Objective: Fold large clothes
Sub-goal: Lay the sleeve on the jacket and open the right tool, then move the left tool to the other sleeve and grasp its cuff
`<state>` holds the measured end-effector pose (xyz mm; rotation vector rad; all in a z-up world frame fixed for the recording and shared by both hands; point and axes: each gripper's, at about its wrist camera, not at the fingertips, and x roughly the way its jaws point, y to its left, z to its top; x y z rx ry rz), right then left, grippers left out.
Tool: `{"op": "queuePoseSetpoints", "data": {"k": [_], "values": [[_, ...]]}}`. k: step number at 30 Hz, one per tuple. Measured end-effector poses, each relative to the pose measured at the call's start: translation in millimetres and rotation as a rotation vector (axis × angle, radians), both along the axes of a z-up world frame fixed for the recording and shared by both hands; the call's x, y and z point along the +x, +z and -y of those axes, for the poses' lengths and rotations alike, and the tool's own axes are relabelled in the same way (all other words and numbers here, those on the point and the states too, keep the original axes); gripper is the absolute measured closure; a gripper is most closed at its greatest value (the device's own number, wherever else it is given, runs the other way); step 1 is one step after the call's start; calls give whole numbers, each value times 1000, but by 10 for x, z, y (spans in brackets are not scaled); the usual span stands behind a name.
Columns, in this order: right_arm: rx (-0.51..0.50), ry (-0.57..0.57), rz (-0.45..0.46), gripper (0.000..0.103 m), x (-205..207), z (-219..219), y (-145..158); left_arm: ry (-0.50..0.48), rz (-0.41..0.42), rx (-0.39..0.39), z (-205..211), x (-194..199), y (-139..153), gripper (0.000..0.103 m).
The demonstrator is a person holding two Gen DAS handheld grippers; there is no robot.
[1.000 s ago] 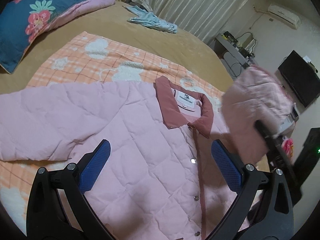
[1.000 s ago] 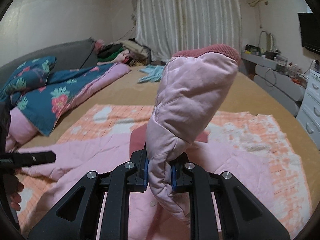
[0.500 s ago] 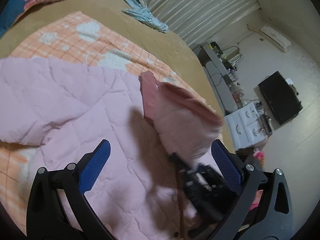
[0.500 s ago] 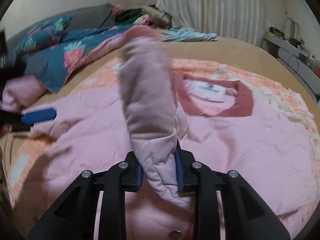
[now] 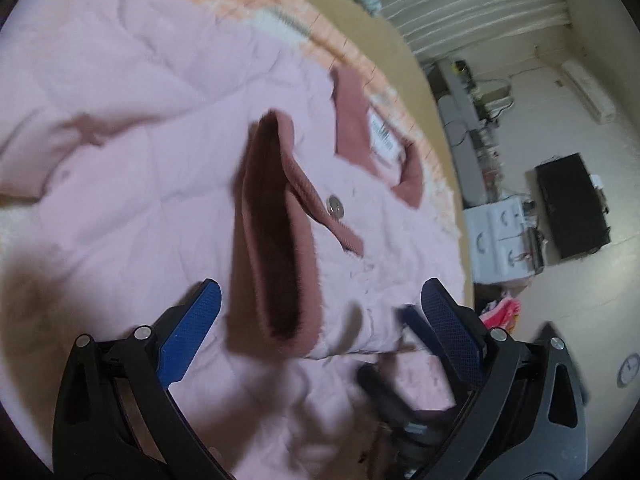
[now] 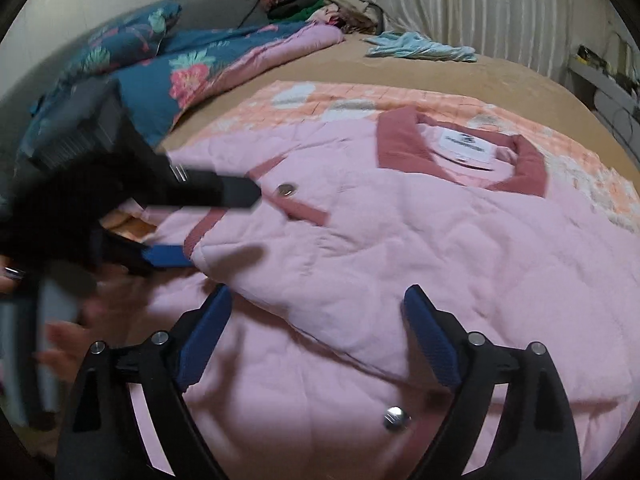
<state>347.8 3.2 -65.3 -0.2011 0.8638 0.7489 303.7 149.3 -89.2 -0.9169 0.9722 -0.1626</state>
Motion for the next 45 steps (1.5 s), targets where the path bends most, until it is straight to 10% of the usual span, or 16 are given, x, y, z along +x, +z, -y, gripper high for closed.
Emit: {"op": "queuePoseSetpoints", "data": {"k": [1,5,10,17,36,45], "values": [[7,-7,-3,16,1,87,27,-9,4,24,43,10,9,14],[14,-96,28,16,71,540,134,-50,29,151,198,63,59,83],[4,-277,46,16,350,1173,196,-55,134,259,197,13,300,92],[-6,-443,19,16,721,1656,111,-6,143,412,23,-16,462,92],[-91,-549,-41,12,843,1807,-319,-21,-1,449,-32,-59,66,79],[-1,-473,-1,4,539,1526,40,49,2,475,-215,-283,330,20]]}}
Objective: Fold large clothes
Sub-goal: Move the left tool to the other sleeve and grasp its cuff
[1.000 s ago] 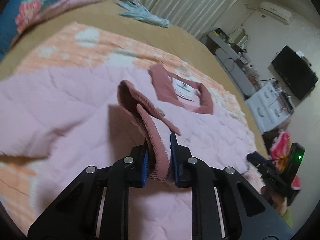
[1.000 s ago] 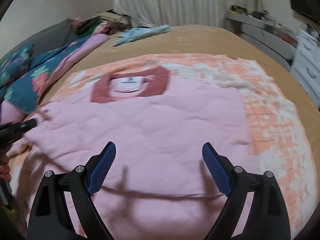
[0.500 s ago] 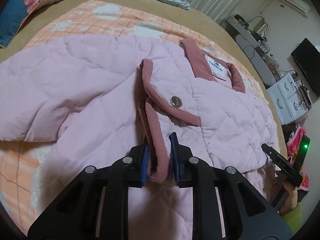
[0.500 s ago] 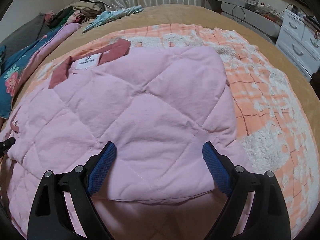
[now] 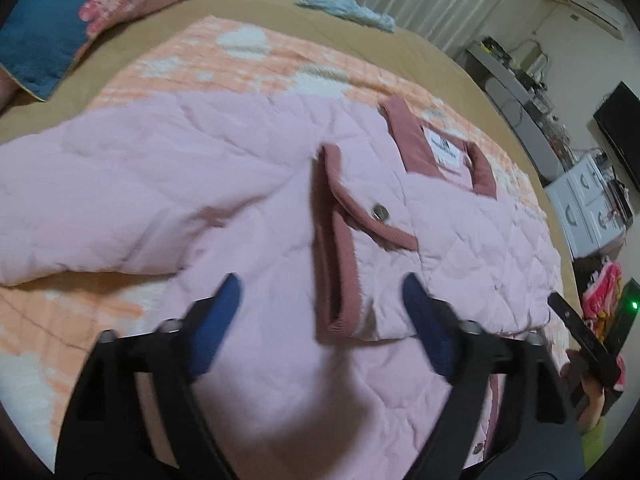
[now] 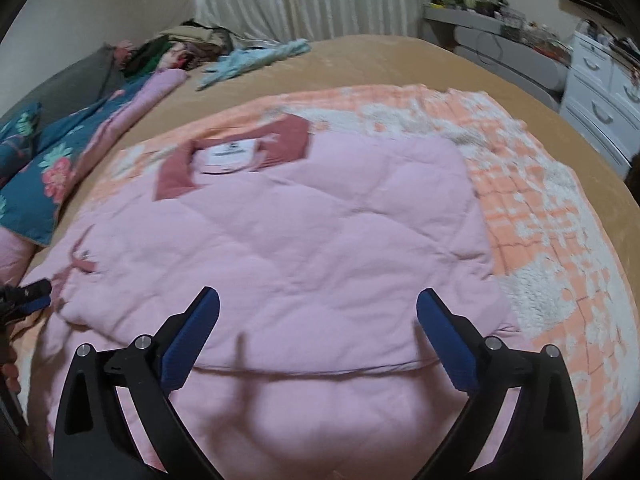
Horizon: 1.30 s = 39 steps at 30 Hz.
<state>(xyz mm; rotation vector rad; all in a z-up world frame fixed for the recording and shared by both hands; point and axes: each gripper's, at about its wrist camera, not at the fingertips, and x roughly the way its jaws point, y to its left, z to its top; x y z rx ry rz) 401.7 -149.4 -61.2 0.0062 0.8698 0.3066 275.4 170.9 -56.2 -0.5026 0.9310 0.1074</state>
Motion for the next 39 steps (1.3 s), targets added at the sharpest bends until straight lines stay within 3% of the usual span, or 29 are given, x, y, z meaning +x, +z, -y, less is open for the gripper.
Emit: {"op": "queuePoseSetpoints", "data": {"k": [1,2,13,20,39], "values": [[0,18,7,4,-42,-81,41,9,2,4,-24,-21,29,11],[1,32,11,4,-69,-138,64,20,4,8,-57,-49,59,9],[0,193,61,4,-396,-975,381,165,44,26,-525,-438,283,9],[2,279,95,4,-543,-1467,576,279,70,79,-873,-632,409,9],[-15,515,99,4,-941,-2795,654,508,16,89,-1692,-972,275,9]]}}
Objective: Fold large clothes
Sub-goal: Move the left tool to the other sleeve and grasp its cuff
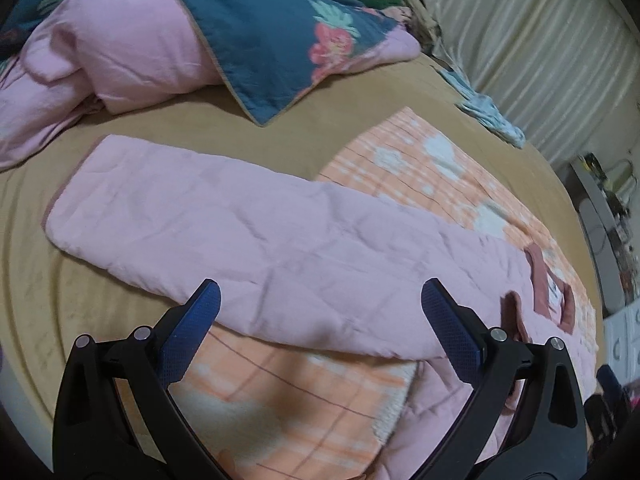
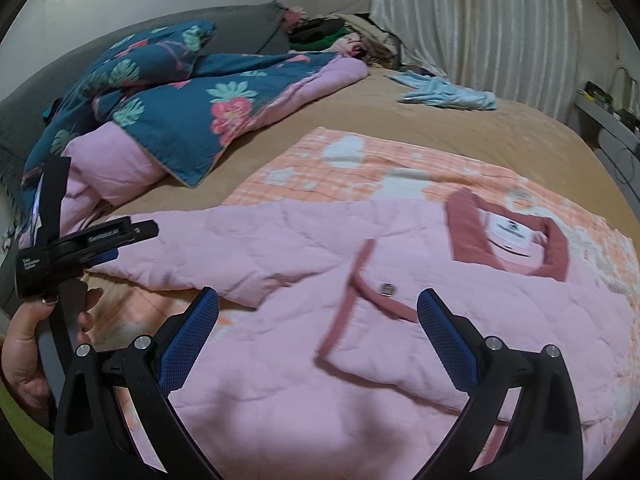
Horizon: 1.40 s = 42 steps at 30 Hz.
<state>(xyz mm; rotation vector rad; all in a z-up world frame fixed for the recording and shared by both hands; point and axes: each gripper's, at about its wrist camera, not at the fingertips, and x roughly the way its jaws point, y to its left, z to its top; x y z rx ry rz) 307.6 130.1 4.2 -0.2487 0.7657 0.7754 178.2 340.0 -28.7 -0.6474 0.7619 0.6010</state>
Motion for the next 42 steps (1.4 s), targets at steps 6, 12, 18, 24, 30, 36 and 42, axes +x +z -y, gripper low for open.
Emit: {"op": "queuePoseSetpoints", "data": {"k": [6,12,18,24,30,36,42], "values": [[9,42,-32,4,-98,-340,-87,70,-8,-23,-257,-127,-66,9],[7,83,-50,4,-169,-639,-163,149,-23,-56,-504,-255,-184,9],[3,100,-69,4,-174,-837,-249,235,-32,-119,-711,-420,-313,9],[8,100,-85,4,-142,-895,-319,307,-51,-165,-880,-539,-456,9],[18,83,-102,4,-69,-863,-401,382,-57,-221,-1029,-617,-619,9],[20,58,-122,4,-2,-735,-486,461,-37,-261,-1198,-638,-843,9],[9,22,-116,4,57,-453,-486,507,34,-182,-1257,-677,-813,35]]}}
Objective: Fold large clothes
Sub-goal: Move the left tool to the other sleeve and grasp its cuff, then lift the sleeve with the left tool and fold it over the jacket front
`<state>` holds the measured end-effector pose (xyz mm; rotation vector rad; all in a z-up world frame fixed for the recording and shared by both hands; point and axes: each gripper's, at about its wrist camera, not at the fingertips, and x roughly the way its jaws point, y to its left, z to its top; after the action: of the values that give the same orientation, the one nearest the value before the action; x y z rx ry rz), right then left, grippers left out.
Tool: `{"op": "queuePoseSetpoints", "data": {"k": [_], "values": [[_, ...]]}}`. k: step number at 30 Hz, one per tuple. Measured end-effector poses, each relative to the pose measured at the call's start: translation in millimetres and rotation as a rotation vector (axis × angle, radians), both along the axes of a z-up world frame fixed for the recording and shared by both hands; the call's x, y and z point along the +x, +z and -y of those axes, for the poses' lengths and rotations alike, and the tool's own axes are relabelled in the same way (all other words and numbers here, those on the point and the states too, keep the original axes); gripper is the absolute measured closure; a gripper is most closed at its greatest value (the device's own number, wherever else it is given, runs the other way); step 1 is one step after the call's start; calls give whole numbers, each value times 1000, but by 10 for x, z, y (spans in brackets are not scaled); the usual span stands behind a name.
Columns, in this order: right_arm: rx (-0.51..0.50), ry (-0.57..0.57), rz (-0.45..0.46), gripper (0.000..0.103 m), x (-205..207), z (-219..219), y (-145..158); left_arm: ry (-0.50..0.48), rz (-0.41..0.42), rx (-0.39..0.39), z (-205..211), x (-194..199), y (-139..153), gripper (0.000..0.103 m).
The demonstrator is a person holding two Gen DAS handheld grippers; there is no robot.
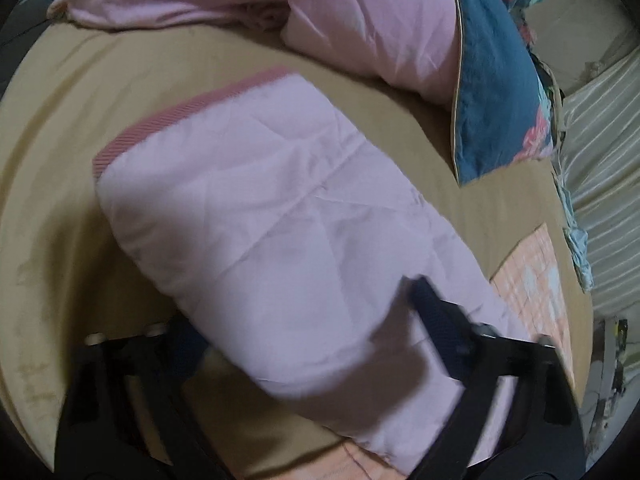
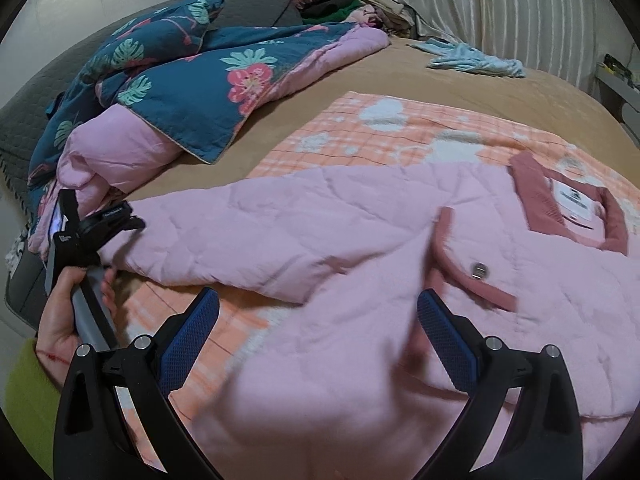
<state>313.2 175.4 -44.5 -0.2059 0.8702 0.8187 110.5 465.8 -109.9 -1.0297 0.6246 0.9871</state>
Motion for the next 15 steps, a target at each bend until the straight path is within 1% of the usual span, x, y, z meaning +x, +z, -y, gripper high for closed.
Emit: {"op": "queuePoseSetpoints", "data": {"k": [1,2,4,6,8,11,13,15], "values": [[2,-11,5,4,12,87,17,7,16,13,-2,-32,34,56],[5,-20,7,4,21,149,26,15,44,35,1,-82,96,75],[17,-55,5,4,57,332,57,10,93,80,21,-149,261,89],[30,-83,2,4,81,490,85,-5,164,138,86,-224,506,91],[41,-114,4,4,87,703,137,-29,213,182,168,-272,728,92],[52,-155,13,4,96,980,213,-85,265,252,341,-277,1040,92],[62,-194,14,4,102,1218,278,-141,299,311,509,-244,1277,92],[62,-223,13,4,94,1404,338,-192,334,348,692,-221,1470,92]]}}
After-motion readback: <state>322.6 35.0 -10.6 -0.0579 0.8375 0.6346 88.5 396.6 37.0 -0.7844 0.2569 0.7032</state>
